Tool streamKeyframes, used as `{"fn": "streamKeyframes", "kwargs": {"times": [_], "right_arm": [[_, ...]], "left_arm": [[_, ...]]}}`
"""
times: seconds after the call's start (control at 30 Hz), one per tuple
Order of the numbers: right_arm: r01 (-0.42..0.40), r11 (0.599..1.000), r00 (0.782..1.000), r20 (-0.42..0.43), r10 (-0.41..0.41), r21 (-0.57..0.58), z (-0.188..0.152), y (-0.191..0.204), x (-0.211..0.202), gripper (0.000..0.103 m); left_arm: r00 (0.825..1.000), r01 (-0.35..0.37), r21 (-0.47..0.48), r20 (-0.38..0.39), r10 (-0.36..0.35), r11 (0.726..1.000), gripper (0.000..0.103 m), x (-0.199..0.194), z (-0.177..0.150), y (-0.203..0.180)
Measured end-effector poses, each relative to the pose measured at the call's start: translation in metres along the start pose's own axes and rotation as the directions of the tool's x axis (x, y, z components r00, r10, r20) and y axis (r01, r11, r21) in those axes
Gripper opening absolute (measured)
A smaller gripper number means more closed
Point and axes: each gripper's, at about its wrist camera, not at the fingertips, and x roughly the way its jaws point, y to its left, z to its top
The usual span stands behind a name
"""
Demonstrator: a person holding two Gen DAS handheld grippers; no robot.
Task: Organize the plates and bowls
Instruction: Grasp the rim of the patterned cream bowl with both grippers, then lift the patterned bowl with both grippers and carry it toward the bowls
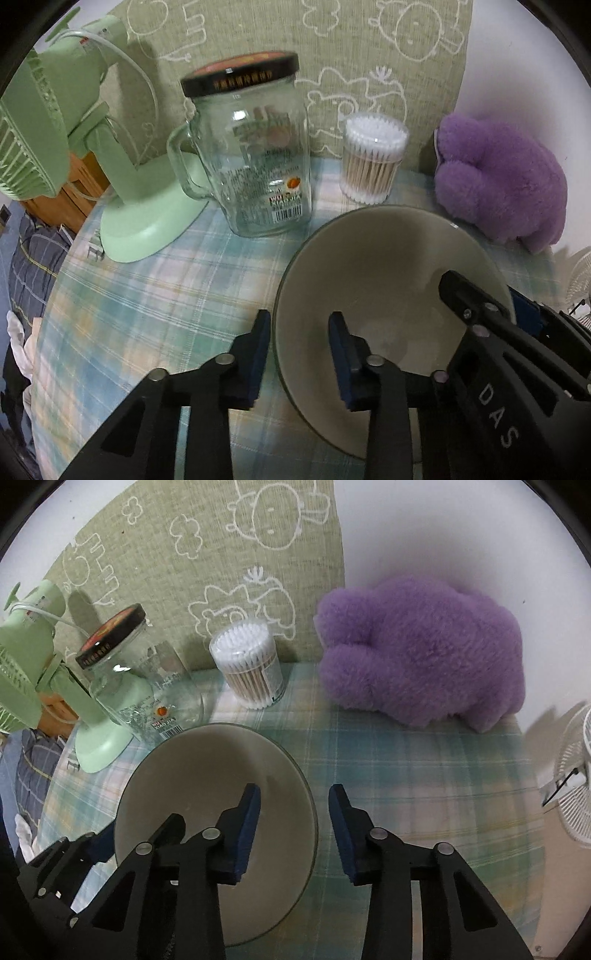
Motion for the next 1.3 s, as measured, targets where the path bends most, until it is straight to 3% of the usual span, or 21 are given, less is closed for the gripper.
{"fn": "streamKeyframes", "kwargs": {"times": [0.13,0.63,1.3], "right_arm": [[-0.004,1.0,1.0,-0.013,0.004,0.003,0.0,0.0,0.007,0.022],[0.008,1.0,1.0,-0.026,-0.008,0.005,-0.004,-0.009,-0.003,0.02],[0.021,1.0,0.999,0.034,-0.021,-0.005,-0.024,0.002,-0.09,0.02]], "left_arm": [[1.0,0.015,0.012,-0.013,-0.014,1.0,0.019,0.003,-0.004,-0.003],[1.0,0.016,0.079,-0.017,-0.015,0.997,0.019,-0.009,-0.004,-0.015],[0.998,0.038,0.076,0.038,-0.041,0.996,0.019,-0.085,-0.025,0.005]]}}
